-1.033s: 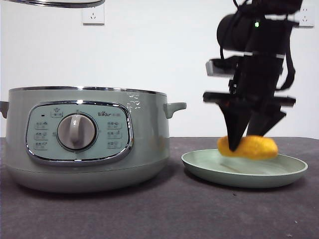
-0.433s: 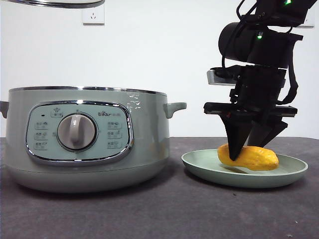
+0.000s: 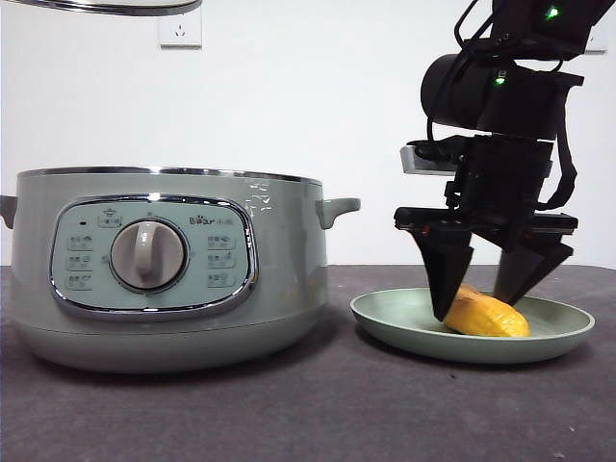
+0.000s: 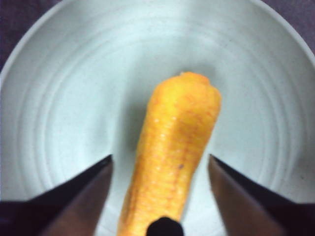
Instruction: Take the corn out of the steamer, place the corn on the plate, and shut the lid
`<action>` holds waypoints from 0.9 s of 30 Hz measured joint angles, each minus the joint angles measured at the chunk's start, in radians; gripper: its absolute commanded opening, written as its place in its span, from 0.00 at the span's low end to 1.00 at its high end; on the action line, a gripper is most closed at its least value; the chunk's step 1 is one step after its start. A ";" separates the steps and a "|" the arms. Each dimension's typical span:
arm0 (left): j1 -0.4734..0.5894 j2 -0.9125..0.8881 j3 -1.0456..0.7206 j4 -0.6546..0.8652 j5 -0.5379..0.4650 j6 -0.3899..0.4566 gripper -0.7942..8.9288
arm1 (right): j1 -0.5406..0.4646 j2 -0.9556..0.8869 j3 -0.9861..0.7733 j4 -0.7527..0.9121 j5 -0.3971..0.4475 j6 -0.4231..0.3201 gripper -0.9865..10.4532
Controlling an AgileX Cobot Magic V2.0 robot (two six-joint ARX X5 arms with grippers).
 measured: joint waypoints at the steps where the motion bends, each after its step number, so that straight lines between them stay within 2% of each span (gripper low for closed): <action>1: 0.000 0.000 0.000 0.000 0.008 0.000 0.07 | 0.000 0.000 0.000 0.000 0.000 0.003 0.48; 7: 0.000 0.002 0.000 0.002 0.046 -0.012 0.07 | 0.000 -0.032 -0.003 -0.011 0.000 0.010 0.47; 18: -0.001 0.141 0.000 0.064 0.115 -0.029 0.07 | 0.000 -0.370 -0.003 -0.074 0.001 0.018 0.47; 27: -0.021 0.262 0.000 0.103 0.114 -0.045 0.07 | 0.000 -0.571 -0.003 -0.082 0.003 0.021 0.47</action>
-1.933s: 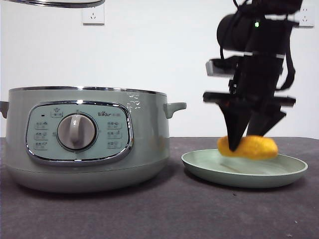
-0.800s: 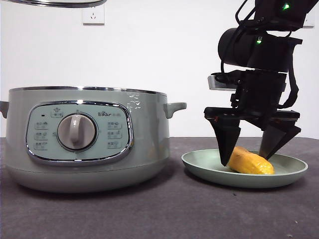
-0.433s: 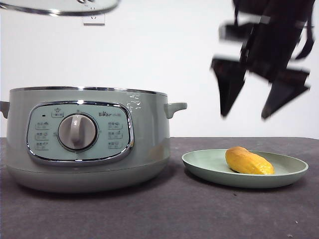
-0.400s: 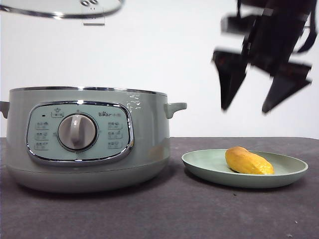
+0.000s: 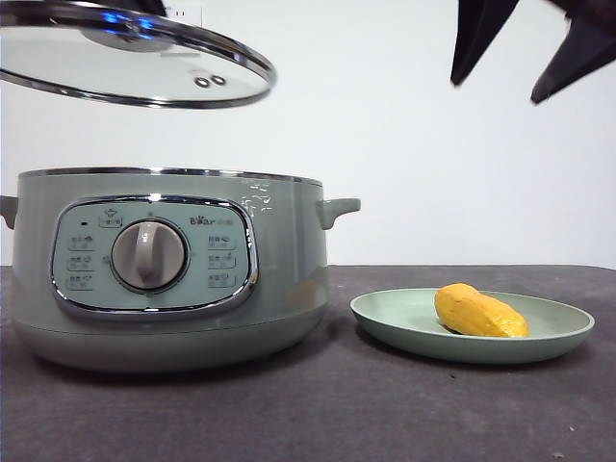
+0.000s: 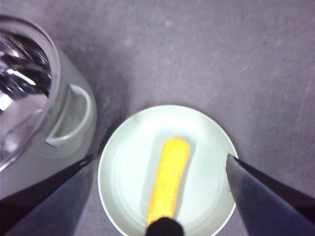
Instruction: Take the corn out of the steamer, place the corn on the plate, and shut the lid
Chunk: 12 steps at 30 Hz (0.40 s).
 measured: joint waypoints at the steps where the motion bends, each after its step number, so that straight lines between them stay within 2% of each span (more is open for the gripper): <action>1: -0.007 0.010 0.000 0.014 0.000 0.000 0.07 | 0.000 -0.010 0.000 -0.003 0.000 0.000 0.47; 12: -0.067 0.106 0.000 0.087 -0.006 -0.014 0.07 | 0.000 -0.051 0.000 -0.043 0.000 0.000 0.47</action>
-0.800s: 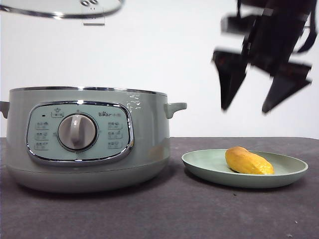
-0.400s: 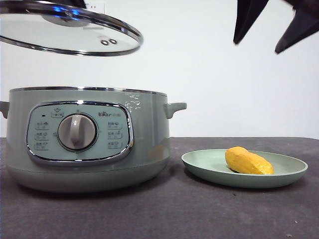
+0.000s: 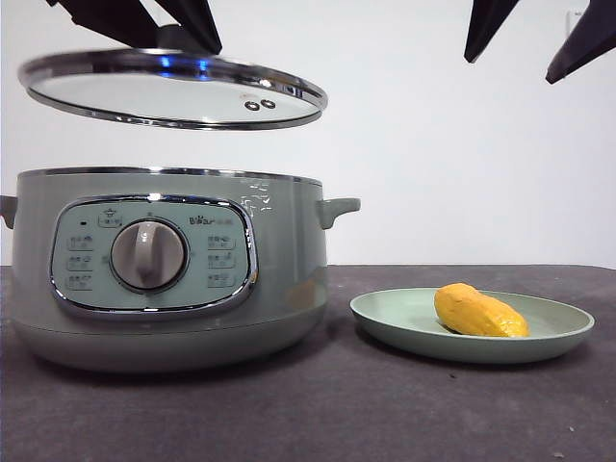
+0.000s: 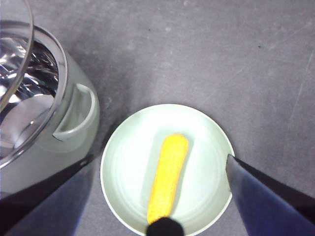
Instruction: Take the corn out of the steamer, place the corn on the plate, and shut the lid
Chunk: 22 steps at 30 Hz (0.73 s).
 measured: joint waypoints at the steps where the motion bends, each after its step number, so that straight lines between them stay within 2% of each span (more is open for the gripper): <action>1: 0.000 0.002 0.000 0.002 -0.002 -0.002 0.07 | 0.000 0.000 0.000 -0.001 0.000 0.000 0.47; 13: 0.000 0.003 -0.002 0.004 -0.014 -0.011 0.07 | 0.000 0.000 0.000 -0.001 0.000 0.000 0.47; 17: 0.000 0.002 -0.043 0.058 -0.019 -0.015 0.07 | 0.000 0.000 0.000 -0.001 0.000 0.000 0.47; 22: 0.000 0.004 -0.097 0.052 -0.019 -0.019 0.07 | 0.000 0.000 0.000 -0.001 0.000 0.000 0.47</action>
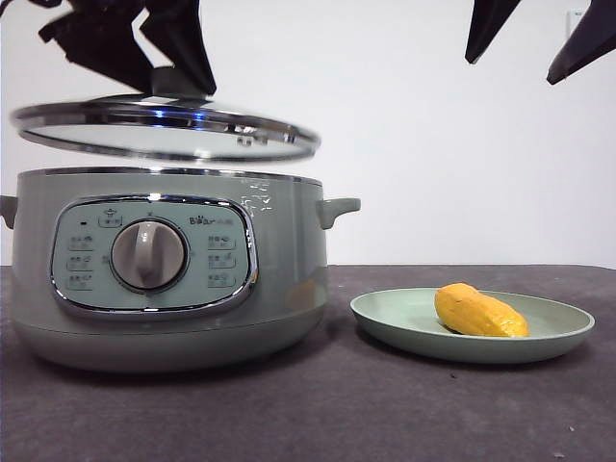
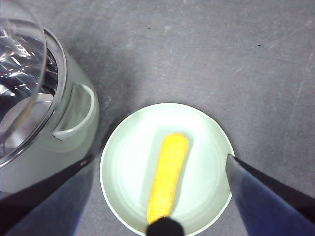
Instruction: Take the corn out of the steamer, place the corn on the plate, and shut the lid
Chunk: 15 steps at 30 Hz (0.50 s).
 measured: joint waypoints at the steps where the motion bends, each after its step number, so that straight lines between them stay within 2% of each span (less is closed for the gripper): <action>1: 0.000 0.000 -0.004 0.002 0.000 0.000 0.07 | 0.000 0.000 0.000 0.000 0.000 0.000 0.47; 15: 0.000 -0.001 -0.101 0.097 -0.003 -0.033 0.07 | 0.000 0.000 0.000 0.000 0.000 0.000 0.47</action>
